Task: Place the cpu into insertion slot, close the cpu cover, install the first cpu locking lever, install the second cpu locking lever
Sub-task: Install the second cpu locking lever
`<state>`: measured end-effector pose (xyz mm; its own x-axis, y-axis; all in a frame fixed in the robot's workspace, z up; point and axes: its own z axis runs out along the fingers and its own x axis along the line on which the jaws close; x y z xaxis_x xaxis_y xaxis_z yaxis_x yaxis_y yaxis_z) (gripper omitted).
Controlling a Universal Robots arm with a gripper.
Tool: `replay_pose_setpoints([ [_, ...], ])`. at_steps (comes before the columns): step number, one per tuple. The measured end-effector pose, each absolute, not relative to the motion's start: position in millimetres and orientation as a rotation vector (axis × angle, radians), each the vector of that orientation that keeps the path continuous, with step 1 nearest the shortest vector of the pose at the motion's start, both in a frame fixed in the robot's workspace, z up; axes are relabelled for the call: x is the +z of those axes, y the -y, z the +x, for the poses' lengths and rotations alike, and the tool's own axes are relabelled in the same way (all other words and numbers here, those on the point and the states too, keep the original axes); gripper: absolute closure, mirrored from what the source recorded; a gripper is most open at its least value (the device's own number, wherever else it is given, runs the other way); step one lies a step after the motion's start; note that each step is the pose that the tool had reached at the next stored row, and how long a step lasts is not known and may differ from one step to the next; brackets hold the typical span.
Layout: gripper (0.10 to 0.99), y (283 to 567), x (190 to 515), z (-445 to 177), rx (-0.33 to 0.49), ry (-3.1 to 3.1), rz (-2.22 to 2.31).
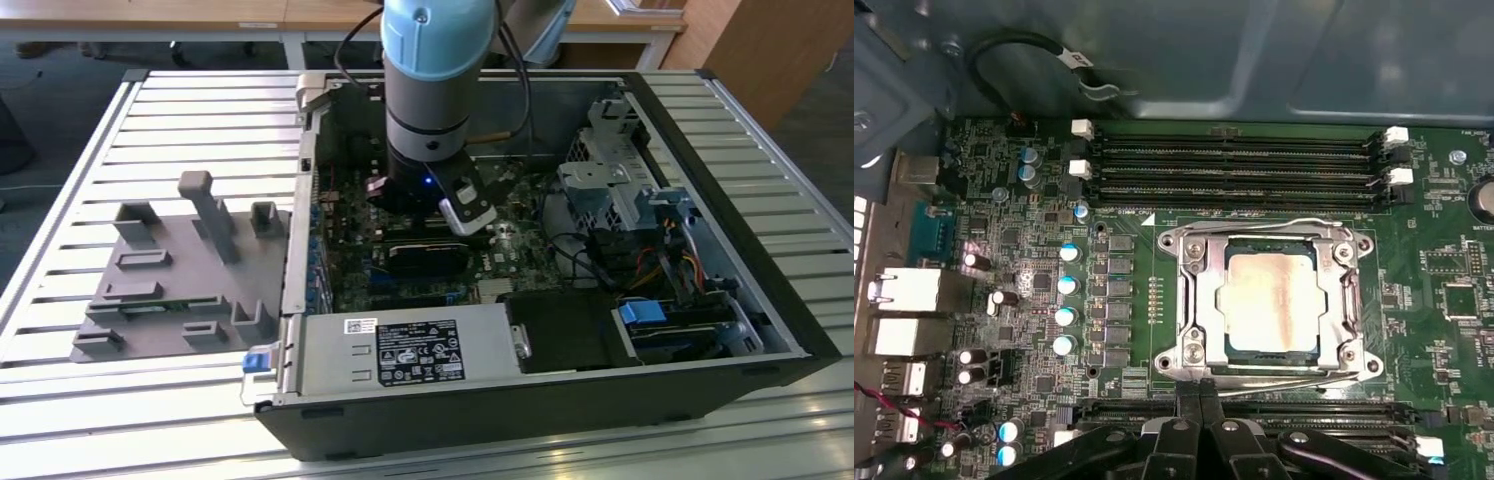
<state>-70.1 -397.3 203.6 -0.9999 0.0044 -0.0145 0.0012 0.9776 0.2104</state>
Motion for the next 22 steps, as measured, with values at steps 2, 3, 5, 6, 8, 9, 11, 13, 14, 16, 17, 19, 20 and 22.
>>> replay_pose_setpoints([
  [2,0.969,397.3,202.4,-70.4,0.331,-3.109,0.004],
  [3,0.969,397.3,202.0,-70.8,0.333,-3.109,0.004],
  [5,0.969,397.3,201.3,-72.0,0.337,-3.108,0.005],
  [6,0.969,397.3,200.9,-72.9,0.338,-3.108,0.005],
  [8,0.969,397.3,200.3,-75.0,0.344,-3.108,0.005],
  [9,0.969,397.3,199.9,-75.8,0.347,-3.107,0.005],
  [11,0.969,397.3,199.2,-76.3,0.349,-3.107,0.004],
  [13,0.969,397.3,198.7,-76.6,0.351,-3.107,0.004],
  [14,0.969,397.3,198.5,-76.8,0.352,-3.107,0.005],
  [16,0.969,397.3,198.2,-77.2,0.358,-3.106,0.005],
  [17,0.969,397.3,197.9,-77.4,0.361,-3.106,0.005],
  [19,0.969,397.2,197.2,-77.6,0.364,-3.105,0.005],
  [20,0.969,397.2,197.0,-78.1,0.365,-3.105,0.005],
  [22,0.969,397.0,196.4,-78.9,0.367,-3.105,0.005],
])
